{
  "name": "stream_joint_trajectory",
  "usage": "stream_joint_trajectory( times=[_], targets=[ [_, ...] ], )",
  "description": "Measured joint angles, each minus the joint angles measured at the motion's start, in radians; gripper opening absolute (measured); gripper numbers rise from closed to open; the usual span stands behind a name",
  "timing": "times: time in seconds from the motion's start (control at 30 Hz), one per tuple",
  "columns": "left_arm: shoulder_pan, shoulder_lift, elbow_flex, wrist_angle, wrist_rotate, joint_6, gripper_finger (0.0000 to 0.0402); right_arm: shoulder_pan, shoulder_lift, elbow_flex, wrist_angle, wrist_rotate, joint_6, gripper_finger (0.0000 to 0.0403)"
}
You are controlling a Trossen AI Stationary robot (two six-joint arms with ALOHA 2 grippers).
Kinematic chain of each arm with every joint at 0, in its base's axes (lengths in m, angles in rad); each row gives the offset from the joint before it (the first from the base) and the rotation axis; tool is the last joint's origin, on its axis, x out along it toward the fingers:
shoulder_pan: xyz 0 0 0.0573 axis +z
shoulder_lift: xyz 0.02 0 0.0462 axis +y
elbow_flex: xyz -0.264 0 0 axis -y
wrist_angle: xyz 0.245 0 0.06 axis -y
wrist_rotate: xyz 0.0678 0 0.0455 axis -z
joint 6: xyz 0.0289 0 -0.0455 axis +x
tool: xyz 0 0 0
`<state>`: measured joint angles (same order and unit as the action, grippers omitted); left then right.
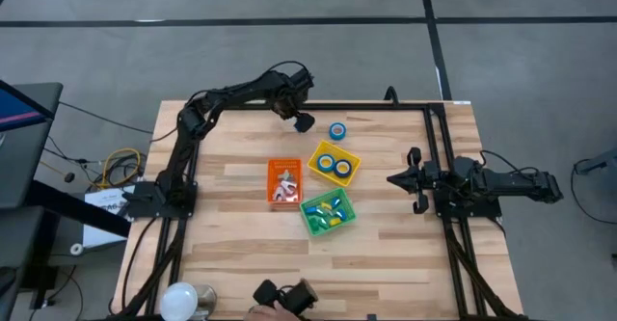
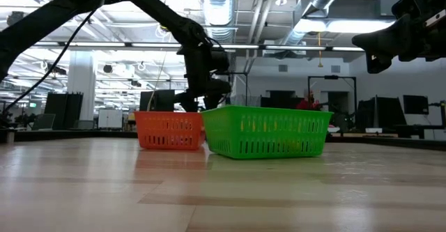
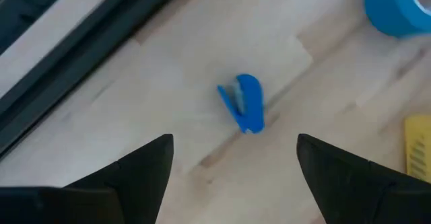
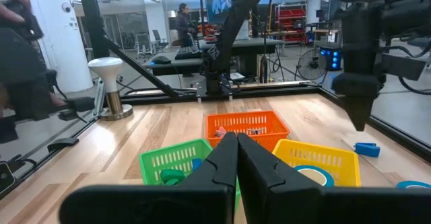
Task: Pick and place Stapler, Stapler remover, tape
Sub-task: Put the blue stapler into the green bin
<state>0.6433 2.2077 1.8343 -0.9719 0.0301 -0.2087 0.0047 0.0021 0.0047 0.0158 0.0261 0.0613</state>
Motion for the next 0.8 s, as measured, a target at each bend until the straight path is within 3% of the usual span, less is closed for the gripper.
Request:
stream_joint_trajectory(
  times=[0.3,0.8],
  targets=[
    [0.033,0.033,0.004,-0.005,0.078,-0.09,0.0305,0.0,0.0,0.0,0.0,0.0,0.0,0.0001],
    [0.019,0.107,0.072,0.002,0.052,-0.145,0.0312,0.0,0.0,0.0,0.0,0.0,0.0,0.0001]
  ],
)
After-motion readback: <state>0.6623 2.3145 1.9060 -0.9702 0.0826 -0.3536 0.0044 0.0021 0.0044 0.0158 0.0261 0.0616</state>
